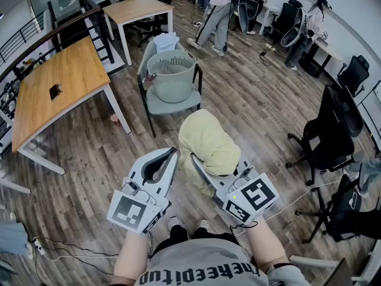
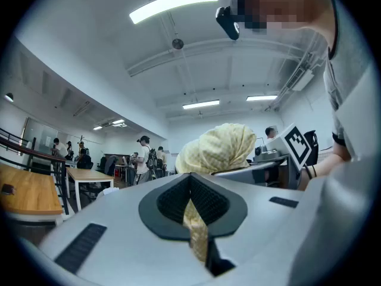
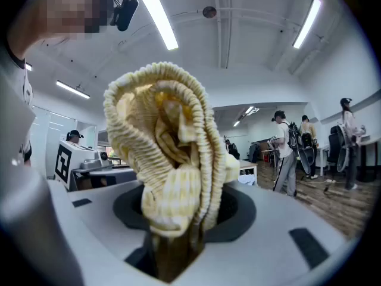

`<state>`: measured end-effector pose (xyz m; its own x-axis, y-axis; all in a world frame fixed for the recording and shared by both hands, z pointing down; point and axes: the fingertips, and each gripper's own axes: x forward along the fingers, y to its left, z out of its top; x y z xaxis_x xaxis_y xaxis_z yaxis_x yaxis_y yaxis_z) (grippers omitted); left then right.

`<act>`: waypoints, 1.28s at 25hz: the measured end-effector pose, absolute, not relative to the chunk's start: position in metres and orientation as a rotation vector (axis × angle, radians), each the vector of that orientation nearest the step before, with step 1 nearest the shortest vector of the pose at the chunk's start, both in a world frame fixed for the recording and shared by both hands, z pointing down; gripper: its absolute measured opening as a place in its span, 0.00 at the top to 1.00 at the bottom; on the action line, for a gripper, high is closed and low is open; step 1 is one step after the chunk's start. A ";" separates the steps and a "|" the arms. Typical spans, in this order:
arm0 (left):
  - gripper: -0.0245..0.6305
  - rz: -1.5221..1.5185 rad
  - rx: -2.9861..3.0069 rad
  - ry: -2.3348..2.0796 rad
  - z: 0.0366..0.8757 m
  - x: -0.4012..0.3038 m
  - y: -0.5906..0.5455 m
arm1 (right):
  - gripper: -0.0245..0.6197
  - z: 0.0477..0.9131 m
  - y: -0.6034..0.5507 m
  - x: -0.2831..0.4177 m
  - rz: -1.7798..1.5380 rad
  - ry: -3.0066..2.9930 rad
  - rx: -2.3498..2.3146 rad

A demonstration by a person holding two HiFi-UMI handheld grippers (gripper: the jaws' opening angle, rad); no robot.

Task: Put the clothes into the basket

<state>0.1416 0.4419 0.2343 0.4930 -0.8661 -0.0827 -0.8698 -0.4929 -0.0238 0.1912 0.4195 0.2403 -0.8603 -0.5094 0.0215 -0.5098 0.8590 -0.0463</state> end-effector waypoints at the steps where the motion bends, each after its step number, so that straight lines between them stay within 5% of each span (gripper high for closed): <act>1: 0.94 0.091 -2.661 1.546 0.234 0.142 0.442 | 0.65 0.240 0.419 0.191 0.080 -3.020 0.830; 32: 0.94 0.109 -2.727 1.469 0.245 0.078 0.418 | 0.65 0.242 0.397 0.134 0.185 -3.045 0.920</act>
<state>0.0778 0.4181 0.2451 0.5481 -0.8324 -0.0820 -0.8353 -0.5497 -0.0038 0.1337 0.3975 0.2418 -0.8325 -0.5540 -0.0087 -0.5489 0.8267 -0.1240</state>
